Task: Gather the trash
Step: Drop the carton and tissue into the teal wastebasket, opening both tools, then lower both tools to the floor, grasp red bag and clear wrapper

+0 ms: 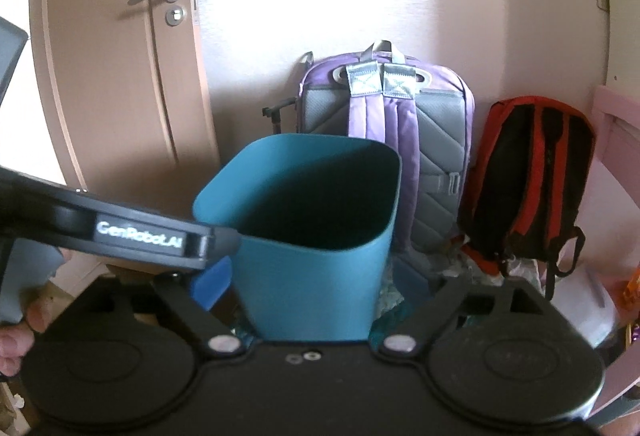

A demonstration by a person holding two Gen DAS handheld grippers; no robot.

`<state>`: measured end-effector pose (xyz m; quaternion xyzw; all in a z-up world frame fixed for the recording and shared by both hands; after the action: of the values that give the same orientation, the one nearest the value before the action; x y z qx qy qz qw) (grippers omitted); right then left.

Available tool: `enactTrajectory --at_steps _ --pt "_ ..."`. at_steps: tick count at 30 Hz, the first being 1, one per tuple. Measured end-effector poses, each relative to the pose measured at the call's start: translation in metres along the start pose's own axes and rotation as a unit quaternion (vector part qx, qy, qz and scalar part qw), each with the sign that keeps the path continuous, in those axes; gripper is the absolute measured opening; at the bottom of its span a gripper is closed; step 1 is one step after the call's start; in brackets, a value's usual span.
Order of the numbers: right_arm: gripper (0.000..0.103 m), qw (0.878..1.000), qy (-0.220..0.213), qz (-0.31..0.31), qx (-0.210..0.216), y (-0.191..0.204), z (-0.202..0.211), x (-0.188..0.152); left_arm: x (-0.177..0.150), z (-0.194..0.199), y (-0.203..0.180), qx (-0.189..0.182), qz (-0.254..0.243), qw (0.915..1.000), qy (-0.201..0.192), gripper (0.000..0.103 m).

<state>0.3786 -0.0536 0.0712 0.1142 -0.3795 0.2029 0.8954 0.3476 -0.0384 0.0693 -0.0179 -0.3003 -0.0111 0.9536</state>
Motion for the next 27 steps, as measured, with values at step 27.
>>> enactTrajectory --at_steps 27 --pt "0.103 0.99 0.137 -0.016 0.022 -0.018 -0.089 -0.198 -0.18 -0.151 0.016 0.0 0.053 0.9916 0.118 0.1"
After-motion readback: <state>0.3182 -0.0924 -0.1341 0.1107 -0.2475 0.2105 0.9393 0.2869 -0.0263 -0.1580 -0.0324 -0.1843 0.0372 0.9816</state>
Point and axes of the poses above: each gripper's, at about its wrist camera, not at the fingertips, and z roughly against the way its jaws point, y to its left, x to its top, the point moved 10 cm from there along -z, roughly the way its jaws point, and after that the axes turned 12 degrees about y, right-handed, at the moved point
